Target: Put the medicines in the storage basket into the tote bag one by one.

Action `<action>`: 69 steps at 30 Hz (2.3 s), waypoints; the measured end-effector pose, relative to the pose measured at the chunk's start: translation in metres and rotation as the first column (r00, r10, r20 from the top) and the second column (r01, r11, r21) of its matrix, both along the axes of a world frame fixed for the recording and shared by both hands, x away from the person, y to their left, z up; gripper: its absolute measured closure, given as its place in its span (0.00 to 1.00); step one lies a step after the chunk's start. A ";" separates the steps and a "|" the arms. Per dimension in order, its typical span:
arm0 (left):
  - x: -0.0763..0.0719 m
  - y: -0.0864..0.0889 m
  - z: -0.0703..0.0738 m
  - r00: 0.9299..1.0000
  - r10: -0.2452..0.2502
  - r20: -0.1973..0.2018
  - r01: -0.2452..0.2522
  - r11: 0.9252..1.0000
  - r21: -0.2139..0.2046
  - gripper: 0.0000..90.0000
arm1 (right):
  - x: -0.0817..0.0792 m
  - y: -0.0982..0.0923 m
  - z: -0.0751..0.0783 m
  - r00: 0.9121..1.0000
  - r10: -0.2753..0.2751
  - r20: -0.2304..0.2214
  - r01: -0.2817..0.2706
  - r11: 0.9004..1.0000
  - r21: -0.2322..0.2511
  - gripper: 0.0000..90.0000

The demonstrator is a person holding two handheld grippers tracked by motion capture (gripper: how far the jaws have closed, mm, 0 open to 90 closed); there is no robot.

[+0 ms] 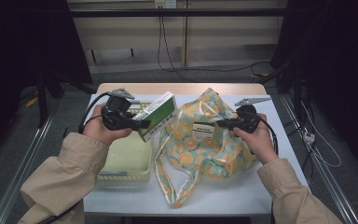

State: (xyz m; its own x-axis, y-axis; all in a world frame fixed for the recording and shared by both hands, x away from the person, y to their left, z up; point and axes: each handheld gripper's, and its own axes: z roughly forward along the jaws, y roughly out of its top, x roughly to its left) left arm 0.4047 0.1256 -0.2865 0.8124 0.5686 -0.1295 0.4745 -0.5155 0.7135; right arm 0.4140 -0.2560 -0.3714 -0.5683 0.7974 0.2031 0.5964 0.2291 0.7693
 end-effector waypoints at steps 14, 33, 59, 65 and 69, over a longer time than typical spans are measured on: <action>-0.016 -0.060 -0.033 0.986 -0.163 -0.034 0.165 0.985 0.056 0.70 | -0.002 -0.001 0.008 1.000 0.004 0.011 -0.004 1.000 0.000 0.97; -0.006 -0.110 -0.079 0.976 -0.197 -0.095 0.203 0.978 0.057 0.70 | -0.005 0.004 0.018 0.999 0.012 0.029 -0.012 1.000 0.007 0.97; 0.010 -0.133 -0.105 0.987 -0.126 -0.098 0.131 0.990 0.047 0.70 | -0.004 0.006 0.014 1.000 0.020 0.021 -0.020 1.000 0.005 0.97; 0.016 -0.139 -0.106 0.991 -0.108 -0.084 0.113 0.993 0.046 0.70 | -0.005 0.006 0.015 1.000 0.019 0.021 -0.019 1.000 0.004 0.97; 0.021 -0.145 -0.107 0.993 -0.090 -0.082 0.094 0.995 0.041 0.70 | -0.004 0.006 0.014 1.000 0.020 0.024 -0.021 1.000 0.008 0.97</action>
State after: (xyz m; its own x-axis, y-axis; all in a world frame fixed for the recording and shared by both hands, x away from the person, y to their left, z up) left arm 0.4254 -0.0194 -0.3936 0.8494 0.4987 -0.1727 0.4785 -0.5900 0.6503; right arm 0.4096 -0.2501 -0.3570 -0.5891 0.7840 0.1957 0.5734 0.2350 0.7848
